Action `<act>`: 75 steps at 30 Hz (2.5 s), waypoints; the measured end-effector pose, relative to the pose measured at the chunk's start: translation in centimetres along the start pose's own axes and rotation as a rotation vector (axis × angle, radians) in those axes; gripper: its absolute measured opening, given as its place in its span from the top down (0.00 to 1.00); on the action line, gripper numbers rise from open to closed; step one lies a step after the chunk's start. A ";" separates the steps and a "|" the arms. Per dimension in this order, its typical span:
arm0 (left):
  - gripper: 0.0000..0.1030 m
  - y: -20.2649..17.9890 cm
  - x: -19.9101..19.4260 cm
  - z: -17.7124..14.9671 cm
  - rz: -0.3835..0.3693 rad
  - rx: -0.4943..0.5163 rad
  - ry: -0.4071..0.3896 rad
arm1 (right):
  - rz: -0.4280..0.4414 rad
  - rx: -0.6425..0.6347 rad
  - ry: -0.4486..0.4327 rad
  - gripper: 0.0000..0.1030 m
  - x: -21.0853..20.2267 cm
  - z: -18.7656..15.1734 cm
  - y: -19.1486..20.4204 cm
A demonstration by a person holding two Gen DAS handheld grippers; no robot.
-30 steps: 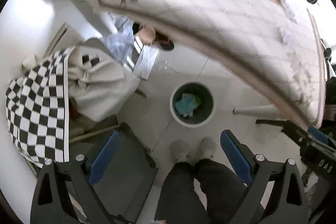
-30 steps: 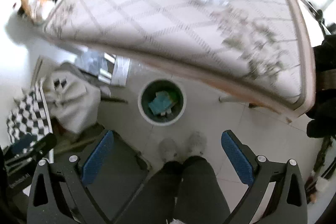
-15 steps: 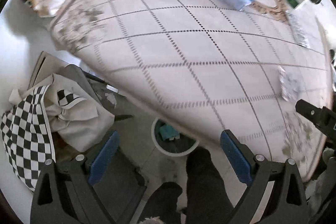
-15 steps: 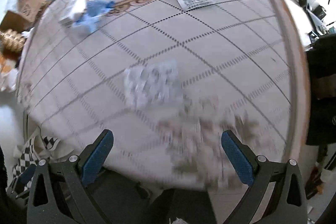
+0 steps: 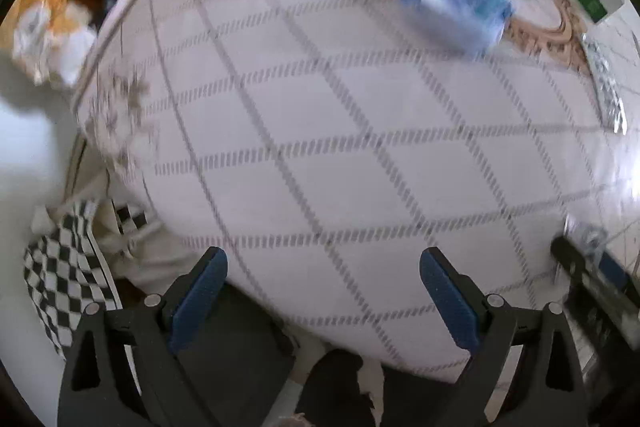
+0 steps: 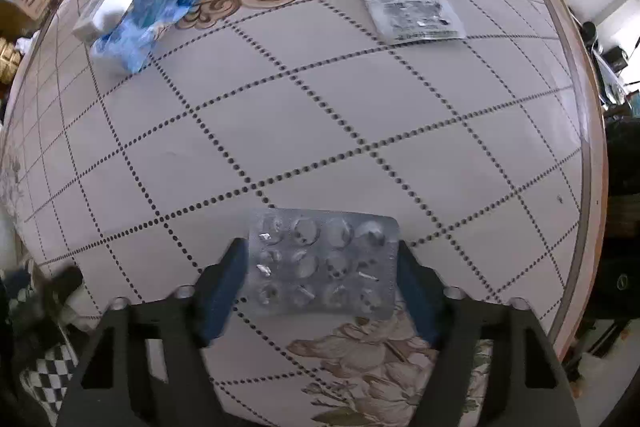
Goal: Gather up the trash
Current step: 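Grasp the blue plastic wrapper with the left tool while the right tool grasps a blister pack, then carry the wrapper and blister pack over the trash bin with both tools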
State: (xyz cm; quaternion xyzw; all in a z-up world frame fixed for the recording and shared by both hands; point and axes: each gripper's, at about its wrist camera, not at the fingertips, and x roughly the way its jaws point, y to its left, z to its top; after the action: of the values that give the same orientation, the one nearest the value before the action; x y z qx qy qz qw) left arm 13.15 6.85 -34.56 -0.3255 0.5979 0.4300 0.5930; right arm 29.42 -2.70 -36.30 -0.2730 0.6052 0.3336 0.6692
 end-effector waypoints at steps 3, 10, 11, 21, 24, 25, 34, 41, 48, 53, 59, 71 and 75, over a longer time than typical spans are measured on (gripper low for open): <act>0.04 -1.7 -1.2 2.8 0.011 0.054 -0.039 | 0.038 -0.002 -0.021 0.44 -1.2 2.2 -1.0; 0.04 -7.0 -1.3 10.3 -0.087 0.240 -0.023 | 0.076 0.097 -0.013 0.44 -0.3 9.3 -4.8; 0.04 -7.8 -0.8 11.6 -0.082 0.264 -0.013 | 0.081 0.119 -0.011 0.44 -0.1 10.2 -5.4; 0.33 -11.0 2.0 16.0 -0.090 0.326 0.054 | 0.121 0.199 -0.008 0.44 0.7 14.0 -7.3; 0.47 -11.4 1.7 15.7 -0.106 0.331 0.053 | 0.136 0.202 -0.013 0.44 0.4 14.0 -7.6; 0.49 -11.5 1.6 15.4 -0.106 0.332 0.052 | 0.138 0.201 -0.015 0.44 0.3 13.7 -7.5; 0.50 -9.7 -3.3 11.6 -0.118 0.290 -0.060 | 0.172 0.190 -0.060 0.44 -2.5 11.1 -7.5; 0.50 -8.1 -9.3 6.7 -0.128 0.271 -0.184 | 0.190 0.177 -0.108 0.44 -6.5 6.7 -8.2; 0.50 -2.5 -12.0 1.6 -0.174 0.232 -0.269 | 0.212 0.158 -0.171 0.44 -10.6 -0.1 -5.9; 0.50 1.1 -12.8 -4.6 -0.222 0.230 -0.291 | 0.219 0.160 -0.193 0.44 -12.5 -7.7 -3.4; 0.50 5.3 -9.2 -12.8 -0.295 0.195 -0.219 | 0.240 0.197 -0.114 0.44 -10.6 -17.7 -1.1; 0.50 9.2 19.5 -19.8 -0.376 0.004 0.210 | 0.222 0.235 0.205 0.44 12.6 -30.7 1.6; 0.52 8.2 29.0 -18.3 -0.448 -0.049 0.270 | 0.240 0.298 0.239 0.44 22.5 -30.9 0.8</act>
State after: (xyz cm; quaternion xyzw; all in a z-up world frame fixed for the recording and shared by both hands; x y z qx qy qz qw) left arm -4.56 -2.68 -63.52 -0.5185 0.5739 0.2552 0.5802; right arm 10.38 -23.39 -62.30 -0.1345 0.7510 0.2830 0.5812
